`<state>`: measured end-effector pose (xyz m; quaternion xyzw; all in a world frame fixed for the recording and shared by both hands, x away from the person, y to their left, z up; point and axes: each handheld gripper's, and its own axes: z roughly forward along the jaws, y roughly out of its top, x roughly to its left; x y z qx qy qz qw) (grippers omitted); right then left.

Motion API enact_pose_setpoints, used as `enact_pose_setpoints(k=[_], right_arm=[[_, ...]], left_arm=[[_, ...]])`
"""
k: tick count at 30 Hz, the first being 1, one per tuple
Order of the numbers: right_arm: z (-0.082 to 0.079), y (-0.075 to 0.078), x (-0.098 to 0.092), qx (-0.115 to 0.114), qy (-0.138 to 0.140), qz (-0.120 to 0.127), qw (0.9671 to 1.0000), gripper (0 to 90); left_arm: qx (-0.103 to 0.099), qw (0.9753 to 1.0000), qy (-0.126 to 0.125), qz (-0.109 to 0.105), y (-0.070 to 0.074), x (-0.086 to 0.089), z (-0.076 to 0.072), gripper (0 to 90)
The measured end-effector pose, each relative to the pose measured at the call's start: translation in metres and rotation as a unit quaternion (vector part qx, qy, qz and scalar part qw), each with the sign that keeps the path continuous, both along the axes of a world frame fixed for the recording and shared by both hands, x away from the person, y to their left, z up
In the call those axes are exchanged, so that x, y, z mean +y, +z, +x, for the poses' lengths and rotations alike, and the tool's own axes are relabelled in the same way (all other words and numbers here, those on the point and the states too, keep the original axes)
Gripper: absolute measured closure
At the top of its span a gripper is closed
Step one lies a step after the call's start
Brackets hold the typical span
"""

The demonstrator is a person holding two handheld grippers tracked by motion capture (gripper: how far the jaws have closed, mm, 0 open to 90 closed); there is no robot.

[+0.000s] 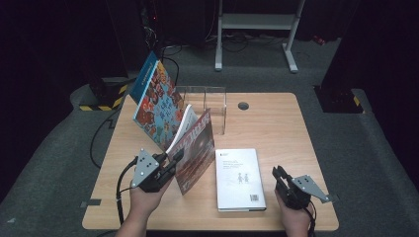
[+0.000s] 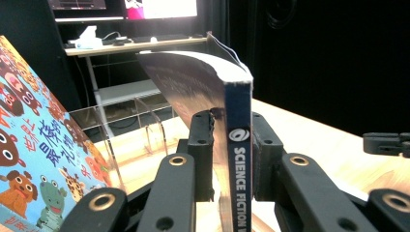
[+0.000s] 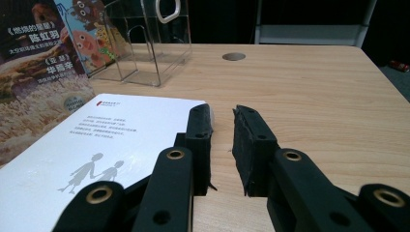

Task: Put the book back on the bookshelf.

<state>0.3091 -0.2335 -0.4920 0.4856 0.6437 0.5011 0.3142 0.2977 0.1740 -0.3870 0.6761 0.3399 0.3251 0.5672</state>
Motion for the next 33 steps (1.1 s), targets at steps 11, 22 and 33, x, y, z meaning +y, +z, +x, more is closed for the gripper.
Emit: enact_pose_setpoints(k=[11,22,33], right_arm=[[0.002,-0.002,0.001,0.010,0.008,-0.003,0.9999,73.5],[0.009,-0.011,0.001,0.041,0.015,-0.019,0.9989,66.0],[0.016,-0.015,-0.009,0.064,0.015,-0.071,0.9953,61.1]], left_arm=[[0.011,0.9999,0.004,0.005,-0.005,-0.012,0.004,74.1],[0.011,0.9999,0.012,0.000,-0.006,-0.014,0.003,79.0],[0.019,0.9997,-0.006,-0.015,-0.006,-0.011,0.005,83.2]])
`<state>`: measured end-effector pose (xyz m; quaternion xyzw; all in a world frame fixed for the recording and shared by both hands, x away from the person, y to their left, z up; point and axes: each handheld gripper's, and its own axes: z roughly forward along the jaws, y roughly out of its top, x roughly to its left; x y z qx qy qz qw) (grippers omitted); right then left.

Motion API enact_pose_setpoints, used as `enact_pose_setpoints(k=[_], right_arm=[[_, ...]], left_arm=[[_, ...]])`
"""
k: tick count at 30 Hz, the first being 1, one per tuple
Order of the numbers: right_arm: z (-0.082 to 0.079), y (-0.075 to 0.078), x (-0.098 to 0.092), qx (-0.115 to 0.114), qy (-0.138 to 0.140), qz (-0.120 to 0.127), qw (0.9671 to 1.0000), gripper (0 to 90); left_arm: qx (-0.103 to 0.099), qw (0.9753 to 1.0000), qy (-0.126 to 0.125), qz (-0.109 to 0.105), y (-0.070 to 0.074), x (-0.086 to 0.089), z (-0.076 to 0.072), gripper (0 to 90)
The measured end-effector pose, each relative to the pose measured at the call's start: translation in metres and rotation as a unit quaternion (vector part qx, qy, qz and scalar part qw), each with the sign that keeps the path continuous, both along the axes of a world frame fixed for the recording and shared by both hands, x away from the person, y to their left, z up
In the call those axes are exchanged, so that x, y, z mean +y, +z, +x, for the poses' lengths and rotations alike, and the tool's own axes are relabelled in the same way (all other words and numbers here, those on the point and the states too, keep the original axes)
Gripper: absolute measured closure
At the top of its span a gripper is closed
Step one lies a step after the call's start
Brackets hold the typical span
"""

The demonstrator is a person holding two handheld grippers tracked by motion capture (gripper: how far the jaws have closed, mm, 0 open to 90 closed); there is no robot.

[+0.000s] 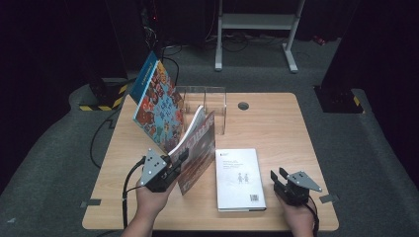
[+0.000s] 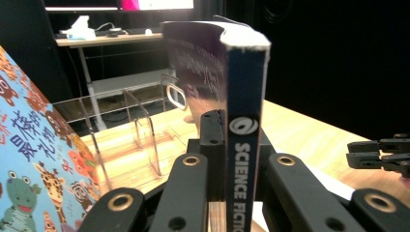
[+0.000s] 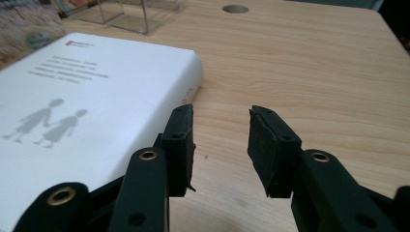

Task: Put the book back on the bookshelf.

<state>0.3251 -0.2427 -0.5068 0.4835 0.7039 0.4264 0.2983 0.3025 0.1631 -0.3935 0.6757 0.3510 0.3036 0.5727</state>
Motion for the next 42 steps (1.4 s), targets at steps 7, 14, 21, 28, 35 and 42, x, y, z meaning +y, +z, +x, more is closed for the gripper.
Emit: enact_pose_setpoints(k=[7,14,21,28,35,42], right_arm=[[-0.002,-0.007,-0.006,0.008,-0.006,-0.002,0.9999,60.7],[0.002,-0.007,-0.007,0.034,-0.021,-0.011,0.9991,61.2],[0.004,-0.007,-0.008,0.037,-0.018,-0.010,0.9991,54.9],[0.004,-0.006,-0.009,0.043,-0.017,0.002,0.9989,55.6],[0.003,-0.005,-0.012,0.040,-0.019,0.007,0.9990,55.5],[0.002,-0.005,-0.012,0.038,-0.019,0.008,0.9991,55.5]], left_arm=[[-0.001,1.0000,-0.002,0.002,0.000,-0.001,-0.001,83.4],[0.003,1.0000,-0.002,0.007,0.002,-0.002,-0.001,83.6],[0.007,0.9999,0.003,0.009,0.007,-0.006,-0.001,84.0],[0.024,0.9997,0.007,0.007,0.019,-0.010,0.006,84.2],[0.019,0.9997,0.012,-0.001,0.024,-0.010,0.013,84.2],[0.011,0.9996,0.024,-0.005,0.033,-0.006,0.021,84.2]])
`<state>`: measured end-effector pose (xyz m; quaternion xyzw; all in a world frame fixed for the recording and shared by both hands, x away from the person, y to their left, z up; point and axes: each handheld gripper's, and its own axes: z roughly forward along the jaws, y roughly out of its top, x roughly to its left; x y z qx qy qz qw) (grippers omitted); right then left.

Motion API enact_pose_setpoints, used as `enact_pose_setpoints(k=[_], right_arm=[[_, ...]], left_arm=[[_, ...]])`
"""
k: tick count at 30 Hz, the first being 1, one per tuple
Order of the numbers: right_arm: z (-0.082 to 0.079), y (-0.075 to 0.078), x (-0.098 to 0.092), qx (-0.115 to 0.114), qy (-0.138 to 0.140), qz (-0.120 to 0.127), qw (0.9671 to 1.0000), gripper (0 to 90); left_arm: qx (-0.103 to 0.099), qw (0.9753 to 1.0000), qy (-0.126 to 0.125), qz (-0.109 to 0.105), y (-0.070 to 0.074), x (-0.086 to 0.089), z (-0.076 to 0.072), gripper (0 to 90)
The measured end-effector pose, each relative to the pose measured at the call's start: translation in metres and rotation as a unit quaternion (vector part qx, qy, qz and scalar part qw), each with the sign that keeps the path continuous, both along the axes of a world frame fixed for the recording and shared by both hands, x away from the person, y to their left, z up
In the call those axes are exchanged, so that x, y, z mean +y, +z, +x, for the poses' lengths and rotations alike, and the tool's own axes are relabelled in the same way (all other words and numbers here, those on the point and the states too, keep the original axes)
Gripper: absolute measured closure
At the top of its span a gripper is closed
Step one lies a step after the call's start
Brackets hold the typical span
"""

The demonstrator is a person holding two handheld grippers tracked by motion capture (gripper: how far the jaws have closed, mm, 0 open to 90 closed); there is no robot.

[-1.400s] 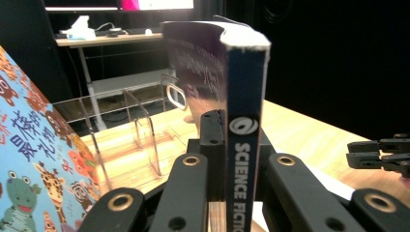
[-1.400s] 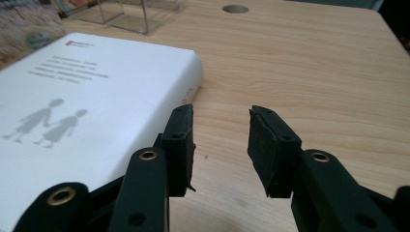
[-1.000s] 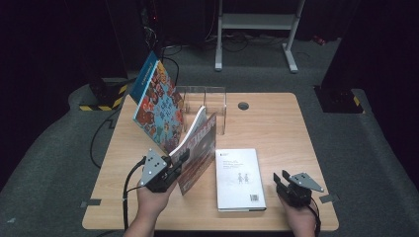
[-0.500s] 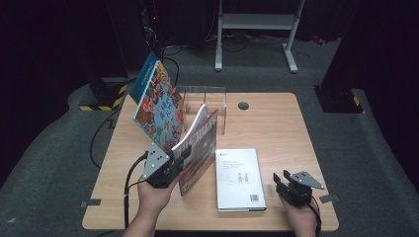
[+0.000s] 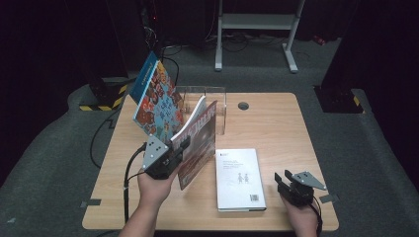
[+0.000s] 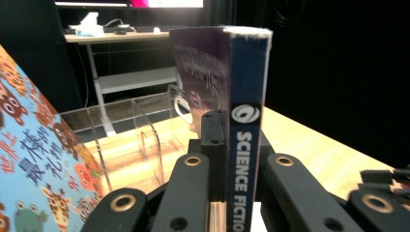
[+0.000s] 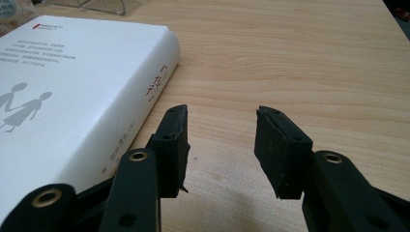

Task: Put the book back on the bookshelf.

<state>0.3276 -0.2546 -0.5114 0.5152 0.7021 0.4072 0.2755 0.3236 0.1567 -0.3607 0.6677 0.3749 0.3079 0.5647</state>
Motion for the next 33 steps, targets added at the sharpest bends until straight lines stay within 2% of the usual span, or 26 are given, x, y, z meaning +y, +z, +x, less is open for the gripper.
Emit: enact_pose_setpoints(k=[7,16,28,33], right_arm=[[0.000,0.000,0.002,-0.002,0.005,-0.002,1.0000,54.8],[-0.001,0.000,0.003,0.001,0.011,0.003,0.9999,54.0],[-0.001,0.002,0.003,0.000,0.013,0.006,0.9999,54.5],[-0.001,0.003,0.002,-0.003,0.014,0.006,0.9999,54.5]], left_arm=[[-0.005,0.9998,0.021,0.000,0.007,0.006,0.010,84.2],[-0.013,0.9983,0.057,0.010,0.012,0.015,0.024,84.2],[-0.015,0.9964,0.081,0.021,0.017,0.014,0.043,84.2],[-0.013,0.9958,0.089,0.016,0.018,0.014,0.052,84.2]])
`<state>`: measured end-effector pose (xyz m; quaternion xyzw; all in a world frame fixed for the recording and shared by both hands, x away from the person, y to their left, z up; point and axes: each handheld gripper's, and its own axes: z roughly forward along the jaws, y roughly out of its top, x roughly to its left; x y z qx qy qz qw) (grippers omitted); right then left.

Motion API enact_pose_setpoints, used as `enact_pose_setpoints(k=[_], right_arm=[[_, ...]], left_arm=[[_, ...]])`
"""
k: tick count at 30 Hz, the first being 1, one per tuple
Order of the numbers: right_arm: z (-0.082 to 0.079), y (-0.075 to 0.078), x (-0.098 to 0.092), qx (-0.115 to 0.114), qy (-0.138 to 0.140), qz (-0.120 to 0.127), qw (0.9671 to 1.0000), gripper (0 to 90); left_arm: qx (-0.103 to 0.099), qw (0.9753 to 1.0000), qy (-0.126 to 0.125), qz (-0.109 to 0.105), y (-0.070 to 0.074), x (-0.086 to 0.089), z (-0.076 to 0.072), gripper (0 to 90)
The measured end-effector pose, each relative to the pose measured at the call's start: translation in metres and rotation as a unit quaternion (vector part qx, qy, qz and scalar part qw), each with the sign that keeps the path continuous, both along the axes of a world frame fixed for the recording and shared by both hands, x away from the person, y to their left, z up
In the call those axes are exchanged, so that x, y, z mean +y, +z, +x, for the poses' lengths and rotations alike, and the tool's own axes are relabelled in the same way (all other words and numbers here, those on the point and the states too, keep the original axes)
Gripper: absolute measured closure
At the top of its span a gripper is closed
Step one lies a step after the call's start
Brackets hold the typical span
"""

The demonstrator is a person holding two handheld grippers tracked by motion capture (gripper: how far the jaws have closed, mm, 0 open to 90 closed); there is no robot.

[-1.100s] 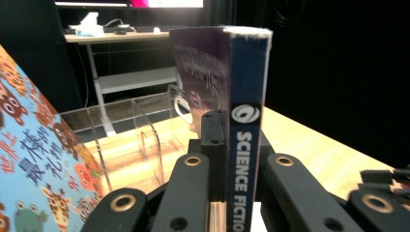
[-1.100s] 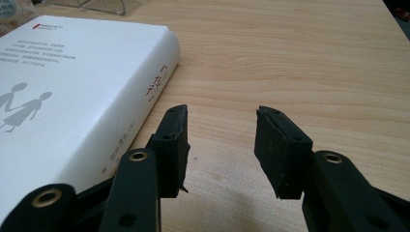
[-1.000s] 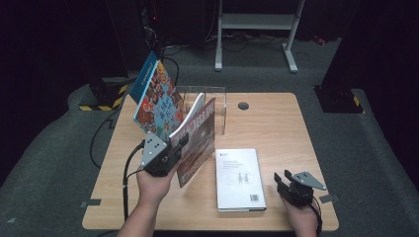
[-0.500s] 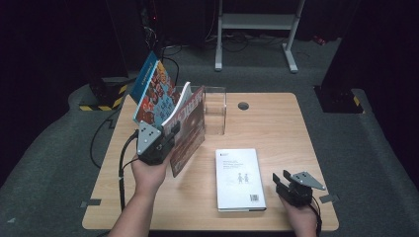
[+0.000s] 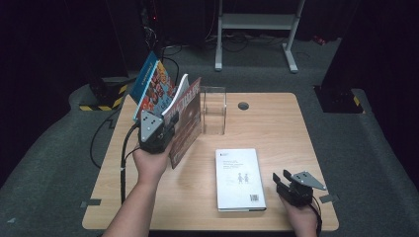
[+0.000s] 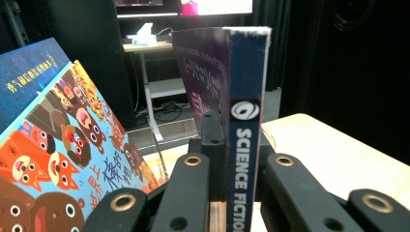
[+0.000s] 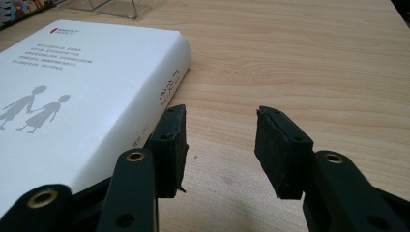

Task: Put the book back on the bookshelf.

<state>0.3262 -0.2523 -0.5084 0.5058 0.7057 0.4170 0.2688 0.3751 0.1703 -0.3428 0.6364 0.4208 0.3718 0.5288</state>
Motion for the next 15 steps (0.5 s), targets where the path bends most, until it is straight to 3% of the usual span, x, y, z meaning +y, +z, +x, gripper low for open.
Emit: enact_pose_setpoints(k=[15], right_arm=[[0.001,-0.001,0.000,0.000,0.002,-0.001,1.0000,55.9]], left_arm=[[-0.005,0.9997,0.024,0.008,0.004,-0.005,0.021,84.2]])
